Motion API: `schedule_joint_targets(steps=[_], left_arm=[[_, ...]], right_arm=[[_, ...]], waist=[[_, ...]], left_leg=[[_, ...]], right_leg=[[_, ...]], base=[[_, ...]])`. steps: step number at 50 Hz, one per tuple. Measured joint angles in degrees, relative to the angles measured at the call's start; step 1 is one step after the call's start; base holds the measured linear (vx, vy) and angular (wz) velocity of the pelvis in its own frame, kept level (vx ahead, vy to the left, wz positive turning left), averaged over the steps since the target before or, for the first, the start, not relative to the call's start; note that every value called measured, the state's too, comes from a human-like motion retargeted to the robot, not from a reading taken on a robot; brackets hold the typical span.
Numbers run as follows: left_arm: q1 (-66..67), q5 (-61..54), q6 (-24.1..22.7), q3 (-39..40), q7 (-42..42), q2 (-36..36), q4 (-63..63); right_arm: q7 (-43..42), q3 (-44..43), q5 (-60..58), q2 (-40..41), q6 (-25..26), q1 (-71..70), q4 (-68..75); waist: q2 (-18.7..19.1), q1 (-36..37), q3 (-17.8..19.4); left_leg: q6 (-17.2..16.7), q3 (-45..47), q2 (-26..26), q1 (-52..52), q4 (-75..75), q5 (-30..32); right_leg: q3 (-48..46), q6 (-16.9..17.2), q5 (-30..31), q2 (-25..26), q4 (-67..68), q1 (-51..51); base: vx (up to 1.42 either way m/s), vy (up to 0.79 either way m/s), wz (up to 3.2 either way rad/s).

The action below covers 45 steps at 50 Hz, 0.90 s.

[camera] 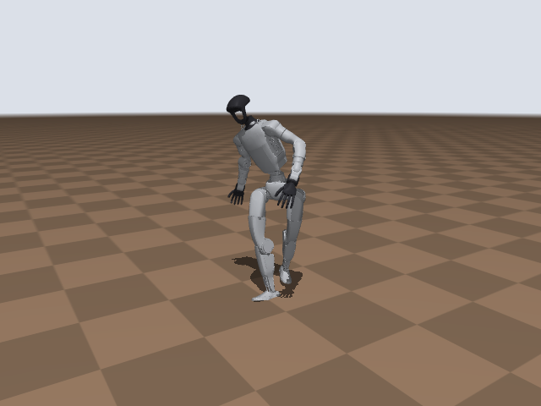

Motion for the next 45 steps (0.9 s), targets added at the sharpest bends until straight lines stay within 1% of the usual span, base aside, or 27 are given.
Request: schedule_joint_targets(steps=[2, 3, 5, 8, 10, 13, 15, 18, 20, 23, 25, 27, 28, 29, 32, 35, 38, 42, 43, 45], left_arm=[[2.77, -1.27, 1.09, 0.13, -1.68, -0.38, 0.01], [4.33, -1.54, 1.71, 0.49, -2.92, -0.74, 0.61], [7.73, -1.28, 2.70, 1.82, -6.00, -1.52, 3.12], [11.34, 1.30, 3.76, 3.76, -8.13, -3.51, 9.42], [12.57, 4.51, 3.75, 4.26, -8.45, -5.10, 14.60], [13.19, 6.33, 4.33, 3.46, -7.82, -6.85, 20.60], [13.41, 6.55, 4.21, 2.99, -7.58, -7.55, 23.45], [13.77, 8.85, 3.21, 1.88, -7.67, -8.15, 24.76], [13.46, 8.76, 2.82, 1.40, -7.12, -8.81, 24.35], [14.08, 7.71, 2.08, 1.62, -4.63, -10.49, 22.67], [14.17, 5.73, 2.01, 2.14, -2.23, -12.07, 21.79], [14.39, 3.65, 1.99, 2.46, -0.40, -13.17, 21.39], [13.52, 3.62, 1.94, 2.57, 0.14, -13.50, 21.69], [12.47, 3.07, 2.24, 2.66, 0.57, -13.71, 21.94], [9.25, 0.58, 3.69, 3.29, 1.36, -13.66, 22.09], [7.59, -1.68, 3.86, 4.91, 2.18, -13.00, 21.52], [6.39, -3.17, 3.22, 5.71, 4.19, -12.13, 21.93], [4.09, -3.31, 3.07, 6.02, 4.85, -10.63, 23.26], [3.72, -2.98, 3.10, 6.27, 4.49, -10.17, 23.36], [2.73, -5.16, 3.18, 6.81, 4.53, -9.28, 23.07]], right_arm=[[0.76, -1.38, -0.17, 0.24, 2.59, 0.71, 3.23], [2.28, -1.35, 0.16, 0.33, 3.56, 1.06, 4.40], [5.85, -0.92, 0.09, 1.06, 4.35, 2.05, 5.85], [9.31, 1.43, -1.56, 2.05, 3.91, 2.81, 4.87], [10.04, 3.34, -3.30, 2.38, 2.75, 2.81, 2.67], [9.47, 7.46, -5.56, 1.84, 1.18, 1.73, -1.95], [8.78, 10.20, -6.82, 1.15, 0.06, 0.76, -5.84], [6.19, 14.25, -8.94, -0.47, -2.30, -0.51, -12.05], [3.73, 16.74, -10.72, -1.66, -3.74, -1.79, -15.86], [0.54, 19.53, -14.13, -2.60, -5.12, -2.98, -20.98], [-0.65, 21.62, -15.89, -2.71, -5.23, -4.36, -23.51], [0.29, 23.06, -17.78, -1.70, -4.84, -4.54, -25.41], [0.73, 24.17, -18.51, -1.03, -4.34, -5.29, -25.75], [1.68, 25.12, -19.37, -0.26, -3.57, -5.64, -25.90], [5.47, 27.37, -21.90, 2.20, -1.10, -5.15, -25.79], [7.98, 28.81, -24.23, 4.44, -0.03, -3.37, -24.66], [8.25, 29.37, -26.63, 6.05, 0.56, -2.20, -21.78], [9.41, 28.33, -26.49, 7.00, 1.14, -1.38, -17.80], [9.88, 27.91, -26.17, 7.04, 1.17, -1.14, -17.04], [10.93, 27.57, -25.83, 6.73, 1.61, -1.10, -15.60]], waist=[[-2.03, 0.79, -1.41], [-3.32, 1.28, -2.29], [-5.94, 2.78, -3.91], [-9.19, 5.83, -5.66], [-11.02, 7.67, -6.01], [-13.19, 10.36, -5.84], [-14.20, 11.83, -5.31], [-14.84, 13.71, -4.08], [-14.61, 15.43, -3.29], [-13.16, 17.15, -2.03], [-12.50, 18.00, -1.56], [-13.26, 18.58, -1.29], [-13.74, 18.81, -0.94], [-14.42, 19.33, -0.68], [-16.33, 22.01, -0.64], [-17.24, 25.13, -1.88], [-17.61, 25.70, -3.69], [-17.32, 24.04, -4.99], [-17.09, 23.55, -5.11], [-16.80, 23.62, -5.36]], left_leg=[[4.89, 1.27, 1.05, 0.64, 5.03, 0.19], [7.21, 0.29, 1.67, -0.25, 8.78, -0.08], [9.16, -1.97, 4.22, -3.02, 16.46, -0.75], [8.48, -4.50, 9.42, -7.39, 21.94, -1.35], [8.04, -6.59, 12.81, -10.14, 23.09, -0.88], [6.38, -12.47, 15.37, -13.22, 17.97, 1.62], [3.93, -15.48, 17.22, -14.84, 13.32, 4.19], [1.15, -16.59, 19.96, -18.01, 8.09, 6.45], [-1.05, -15.18, 21.30, -18.04, 0.35, 8.70], [-5.09, -14.94, 23.15, -17.93, -5.26, 16.10], [-6.00, -15.70, 23.79, -18.07, -4.22, 18.50], [-3.82, -14.70, 23.88, -18.55, 1.21, 15.59], [-3.74, -14.34, 23.82, -19.30, 4.10, 14.69], [-2.59, -13.64, 23.31, -19.53, 5.97, 14.15], [2.08, -10.91, 21.23, -18.84, 8.44, 12.96], [3.88, -8.52, 20.60, -17.91, 10.01, 11.05], [3.86, -8.33, 20.05, -17.44, 9.61, 10.88], [3.01, -10.10, 19.82, -17.53, 9.03, 11.06], [2.98, -10.69, 20.28, -18.22, 10.51, 10.50], [1.96, -11.04, 20.57, -16.97, 7.53, 11.78]], right_leg=[[1.98, -0.49, 1.14, -1.87, -4.74, 2.66], [3.02, -0.83, 2.99, -2.36, -9.01, 4.73], [5.27, -1.44, 4.59, -4.00, -11.52, 6.57], [9.31, -1.83, 5.61, -5.56, -12.04, 7.13], [11.56, -1.44, 5.83, -6.32, -12.08, 7.62], [14.78, -1.28, 6.27, -7.15, -12.02, 7.87], [16.98, -2.13, 6.14, -7.30, -11.62, 8.02], [19.61, -2.81, 6.01, -7.86, -10.45, 8.35], [21.72, -2.98, 6.52, -7.69, -10.47, 8.37], [24.98, -5.20, 5.86, -6.48, -9.18, 8.95], [27.47, -6.68, 5.16, -5.95, -7.95, 8.56], [29.32, -6.42, 3.37, -6.80, -3.29, 7.19], [30.44, -6.98, 4.14, -7.06, -5.14, 8.12], [31.34, -7.00, 4.58, -7.73, -5.75, 8.53], [33.65, -5.92, 5.33, -10.05, -6.12, 8.91], [35.81, -4.24, 5.59, -11.06, -6.54, 9.10], [36.80, -3.25, 6.02, -11.42, -7.21, 9.71], [38.95, -3.19, 5.74, -11.22, -7.03, 10.53], [39.56, -3.47, 5.11, -10.93, -6.60, 10.72], [41.54, -3.17, 2.56, -10.11, -2.32, 8.93]], base=[[0.32, 0.22, -0.33], [0.32, 0.18, -0.54], [0.32, 0.16, -0.84], [0.29, 0.17, -1.15], [0.25, 0.21, -1.19], [0.19, 0.25, -1.14], [0.17, 0.29, -1.03], [0.14, 0.34, -0.90], [0.13, 0.37, -1.00], [0.14, 0.40, -1.02], [0.13, 0.41, -1.03], [0.13, 0.38, -0.84], [0.08, 0.33, -0.72], [0.07, 0.30, -0.67], [0.11, 0.27, -0.65], [0.13, 0.19, -0.55], [0.09, 0.10, 0.00], [0.04, 0.03, 0.45], [0.02, -0.03, 0.39], [0.01, -0.06, 0.19]])
